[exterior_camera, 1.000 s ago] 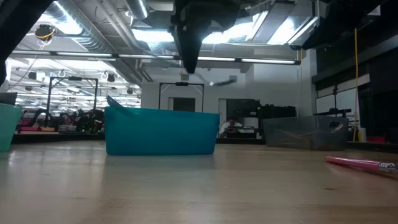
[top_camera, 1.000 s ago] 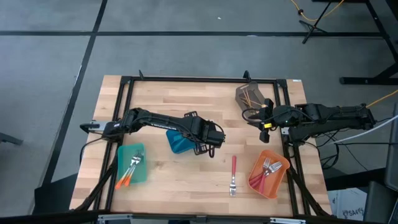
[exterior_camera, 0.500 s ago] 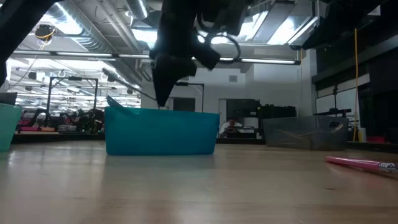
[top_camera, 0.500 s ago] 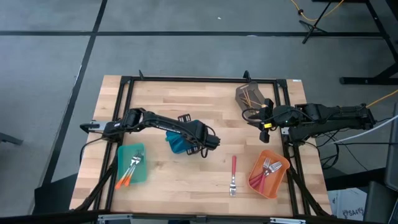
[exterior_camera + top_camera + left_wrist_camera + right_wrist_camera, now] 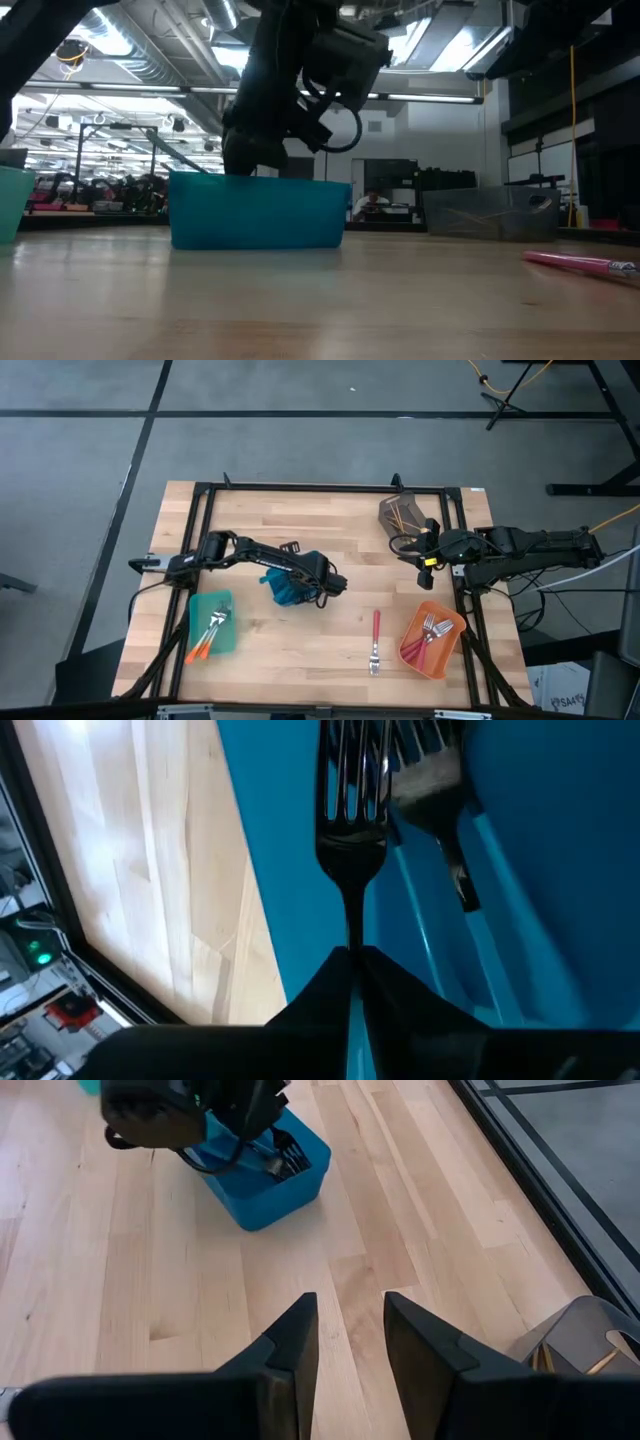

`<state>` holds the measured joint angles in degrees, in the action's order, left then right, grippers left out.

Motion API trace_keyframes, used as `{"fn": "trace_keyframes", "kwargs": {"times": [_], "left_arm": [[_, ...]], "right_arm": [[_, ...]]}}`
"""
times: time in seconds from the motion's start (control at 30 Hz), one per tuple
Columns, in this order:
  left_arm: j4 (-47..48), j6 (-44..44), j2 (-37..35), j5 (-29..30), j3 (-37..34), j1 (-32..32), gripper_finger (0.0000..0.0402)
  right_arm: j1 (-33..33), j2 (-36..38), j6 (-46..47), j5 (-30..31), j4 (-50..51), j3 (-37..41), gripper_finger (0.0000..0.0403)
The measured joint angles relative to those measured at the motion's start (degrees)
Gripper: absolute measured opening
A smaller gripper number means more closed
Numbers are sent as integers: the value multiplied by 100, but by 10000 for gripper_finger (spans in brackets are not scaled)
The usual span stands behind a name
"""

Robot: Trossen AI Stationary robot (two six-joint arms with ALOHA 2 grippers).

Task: Sort silverware by color (type)
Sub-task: Put the blue fork into the dark blue bin, then put the pink fork into the orange bin

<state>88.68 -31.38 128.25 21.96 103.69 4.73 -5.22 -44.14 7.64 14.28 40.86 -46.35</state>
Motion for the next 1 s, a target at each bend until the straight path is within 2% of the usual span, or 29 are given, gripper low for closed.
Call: {"fn": "trace_keyframes", "kwargs": {"times": [0.4, 0.77, 1.0], "left_arm": [[-308, 0, 0, 1, -110, -61, 11], [-464, 4, 0, 2, -110, -61, 77], [-539, 12, 0, -3, -110, -61, 91]], "right_arm": [[-1, 2, 0, 2, 0, -2, 104], [0, 1, 0, 0, 0, -1, 104], [-1, 2, 0, 0, 0, 0, 104]]}}
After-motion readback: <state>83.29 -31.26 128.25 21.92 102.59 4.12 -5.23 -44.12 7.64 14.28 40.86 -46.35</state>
